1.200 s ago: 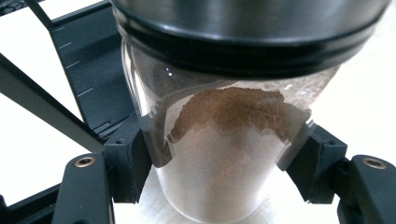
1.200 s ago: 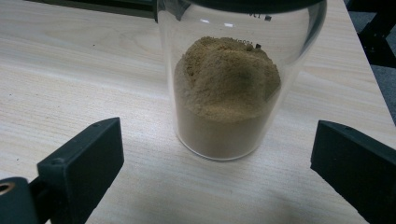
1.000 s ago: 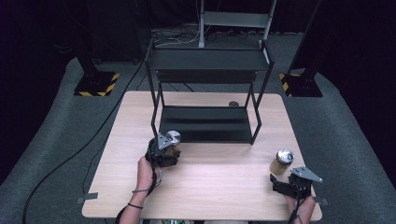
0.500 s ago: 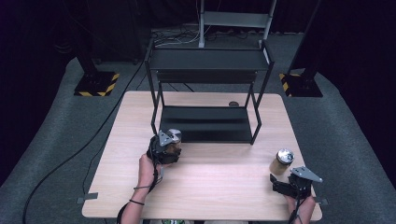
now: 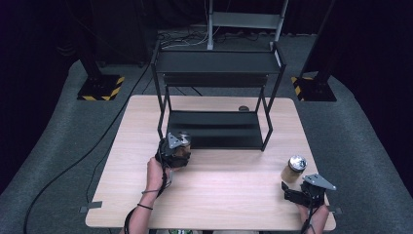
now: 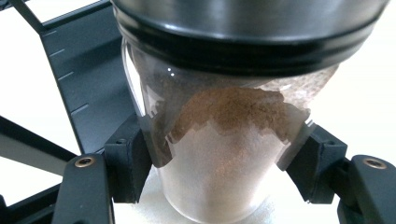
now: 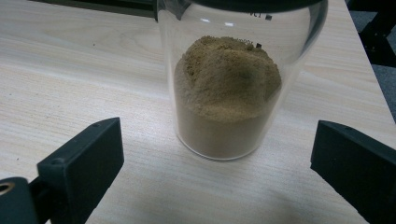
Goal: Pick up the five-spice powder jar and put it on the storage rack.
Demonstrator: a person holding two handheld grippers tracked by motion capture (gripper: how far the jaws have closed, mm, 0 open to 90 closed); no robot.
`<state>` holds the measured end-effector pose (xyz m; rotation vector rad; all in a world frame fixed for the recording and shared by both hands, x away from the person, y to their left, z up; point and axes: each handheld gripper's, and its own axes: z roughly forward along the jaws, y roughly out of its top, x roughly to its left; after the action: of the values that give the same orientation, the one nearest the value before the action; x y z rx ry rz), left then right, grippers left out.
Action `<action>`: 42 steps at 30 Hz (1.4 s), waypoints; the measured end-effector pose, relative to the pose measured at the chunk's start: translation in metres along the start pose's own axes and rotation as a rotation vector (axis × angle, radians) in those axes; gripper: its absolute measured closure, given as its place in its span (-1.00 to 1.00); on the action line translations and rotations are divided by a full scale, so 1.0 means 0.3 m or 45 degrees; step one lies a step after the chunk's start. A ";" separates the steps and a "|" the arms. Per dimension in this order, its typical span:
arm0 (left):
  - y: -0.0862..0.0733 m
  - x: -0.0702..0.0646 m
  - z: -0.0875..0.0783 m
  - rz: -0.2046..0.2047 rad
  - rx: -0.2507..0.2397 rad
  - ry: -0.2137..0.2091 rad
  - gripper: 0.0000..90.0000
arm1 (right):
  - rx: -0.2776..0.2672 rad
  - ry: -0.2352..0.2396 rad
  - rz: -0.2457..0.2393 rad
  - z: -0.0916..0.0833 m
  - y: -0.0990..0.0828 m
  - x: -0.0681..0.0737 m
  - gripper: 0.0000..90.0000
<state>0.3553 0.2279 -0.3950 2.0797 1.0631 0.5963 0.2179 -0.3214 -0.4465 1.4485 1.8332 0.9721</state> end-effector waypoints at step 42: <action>0.053 0.019 0.084 -0.027 -0.051 0.000 -0.30 | -0.002 0.007 0.002 0.000 -0.001 -0.005 -0.97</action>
<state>0.3833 0.2164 -0.3985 2.0313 1.0636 0.6019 0.2181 -0.3228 -0.4466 1.4477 1.8352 0.9785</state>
